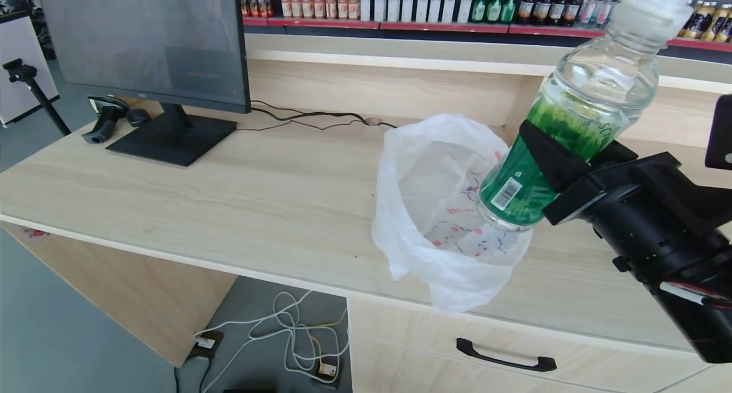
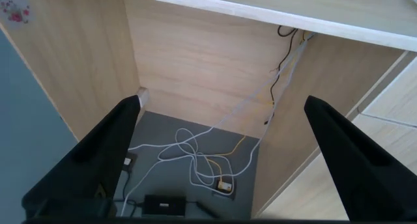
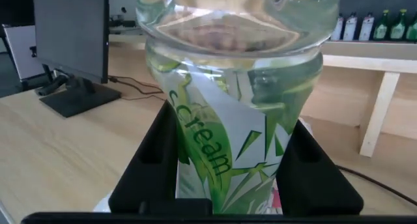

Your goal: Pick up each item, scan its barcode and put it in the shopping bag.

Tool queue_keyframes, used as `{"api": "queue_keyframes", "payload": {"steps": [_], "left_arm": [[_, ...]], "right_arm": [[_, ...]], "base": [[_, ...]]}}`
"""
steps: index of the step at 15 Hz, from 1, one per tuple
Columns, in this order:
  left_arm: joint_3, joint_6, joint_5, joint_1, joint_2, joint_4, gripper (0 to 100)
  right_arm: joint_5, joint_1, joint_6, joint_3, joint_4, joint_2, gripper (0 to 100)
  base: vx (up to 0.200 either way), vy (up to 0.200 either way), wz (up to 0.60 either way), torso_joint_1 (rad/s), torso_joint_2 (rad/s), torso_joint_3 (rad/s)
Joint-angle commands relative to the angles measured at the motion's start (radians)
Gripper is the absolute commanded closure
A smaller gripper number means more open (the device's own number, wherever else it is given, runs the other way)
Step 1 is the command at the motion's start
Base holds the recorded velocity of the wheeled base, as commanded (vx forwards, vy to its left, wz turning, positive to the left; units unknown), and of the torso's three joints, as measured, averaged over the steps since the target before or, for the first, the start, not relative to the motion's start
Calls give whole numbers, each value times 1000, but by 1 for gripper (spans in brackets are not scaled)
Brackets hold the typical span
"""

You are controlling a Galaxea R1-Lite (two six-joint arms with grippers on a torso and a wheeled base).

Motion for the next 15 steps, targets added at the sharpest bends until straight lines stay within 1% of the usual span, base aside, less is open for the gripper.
{"api": "queue_keyframes", "payload": {"steps": [1, 3, 4, 6, 8, 11, 13, 14, 15], "left_arm": [[0, 0, 0, 0, 0, -1, 0], [0, 0, 0, 0, 0, -1, 0], [0, 0, 0, 0, 0, -1, 0], [0, -2, 0, 0, 2, -1, 0], [0, -2, 0, 0, 2, -1, 0], [0, -3, 0, 0, 2, -1, 0], [0, -2, 0, 0, 0, -1, 0], [0, -2, 0, 0, 0, -1, 0], [0, -2, 0, 0, 0, -1, 0]], "right_arm": [[-2, 22, 5, -31, -3, 35, 100], [-2, 27, 6, -75, -3, 84, 100], [-3, 25, 22, -167, -3, 161, 100], [-19, 27, 32, -282, -3, 265, 100], [-34, 24, 26, -334, -3, 333, 100], [-26, 13, 9, -383, -3, 403, 100], [-26, 12, 14, -462, -3, 454, 100], [-25, 12, 14, -531, -3, 494, 100], [-26, 12, 14, -552, 8, 503, 100]], "base": [[0, 0, 0, 0, 0, 0], [0, 0, 0, 0, 0, 0], [0, 0, 0, 0, 0, 0], [0, 0, 0, 0, 0, 0], [0, 0, 0, 0, 0, 0], [0, 0, 0, 0, 0, 0], [0, 0, 0, 0, 0, 0], [0, 0, 0, 0, 0, 0], [0, 0, 0, 0, 0, 0]]}}
